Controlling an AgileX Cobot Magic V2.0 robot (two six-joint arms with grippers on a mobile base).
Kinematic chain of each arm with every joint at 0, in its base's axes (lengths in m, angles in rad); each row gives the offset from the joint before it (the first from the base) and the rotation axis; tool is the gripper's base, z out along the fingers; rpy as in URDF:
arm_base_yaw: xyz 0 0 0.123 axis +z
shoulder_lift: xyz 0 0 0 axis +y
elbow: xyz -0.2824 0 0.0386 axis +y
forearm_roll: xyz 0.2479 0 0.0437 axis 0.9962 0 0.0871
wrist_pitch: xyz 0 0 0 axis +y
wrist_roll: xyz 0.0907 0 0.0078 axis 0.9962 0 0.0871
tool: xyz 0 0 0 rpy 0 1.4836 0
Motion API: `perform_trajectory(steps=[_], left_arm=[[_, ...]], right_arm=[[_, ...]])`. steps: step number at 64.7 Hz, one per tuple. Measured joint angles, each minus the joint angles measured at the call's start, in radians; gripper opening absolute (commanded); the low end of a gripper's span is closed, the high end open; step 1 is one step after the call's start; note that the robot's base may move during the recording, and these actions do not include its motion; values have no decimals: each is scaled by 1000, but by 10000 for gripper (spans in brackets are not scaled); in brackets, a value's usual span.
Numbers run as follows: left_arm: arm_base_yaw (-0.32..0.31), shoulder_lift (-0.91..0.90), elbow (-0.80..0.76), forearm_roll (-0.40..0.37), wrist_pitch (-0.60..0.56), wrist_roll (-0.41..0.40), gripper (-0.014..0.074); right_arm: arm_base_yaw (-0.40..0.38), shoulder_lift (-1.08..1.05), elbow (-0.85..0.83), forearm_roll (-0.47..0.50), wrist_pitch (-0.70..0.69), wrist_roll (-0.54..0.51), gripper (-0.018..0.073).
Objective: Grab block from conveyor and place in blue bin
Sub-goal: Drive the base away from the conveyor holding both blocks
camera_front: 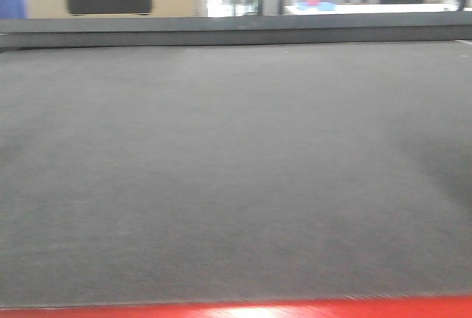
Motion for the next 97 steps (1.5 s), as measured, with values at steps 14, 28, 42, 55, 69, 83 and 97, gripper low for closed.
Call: perform_trajectory(steps=[14,28,42,55,69,83,97], left_arm=[[0,0,0,0,0,0,-111],[0,0,0,0,0,0,-111],[0,0,0,0,0,0,-111],[0,0,0,0,0,0,-111],[0,0,0,0,0,0,-111],[0,0,0,0,0,0,-111],[0,0,0,0,0,0,-111]], right_arm=[[0,0,0,0,0,0,-150],[0,0,0,0,0,-3,-150],[0,0,0,0,0,-1,-150],[0,0,0,0,0,-1,-150],[0,0,0,0,0,-4,-150],[0,0,0,0,0,-4,-150],[0,0,0,0,0,-4,-150]])
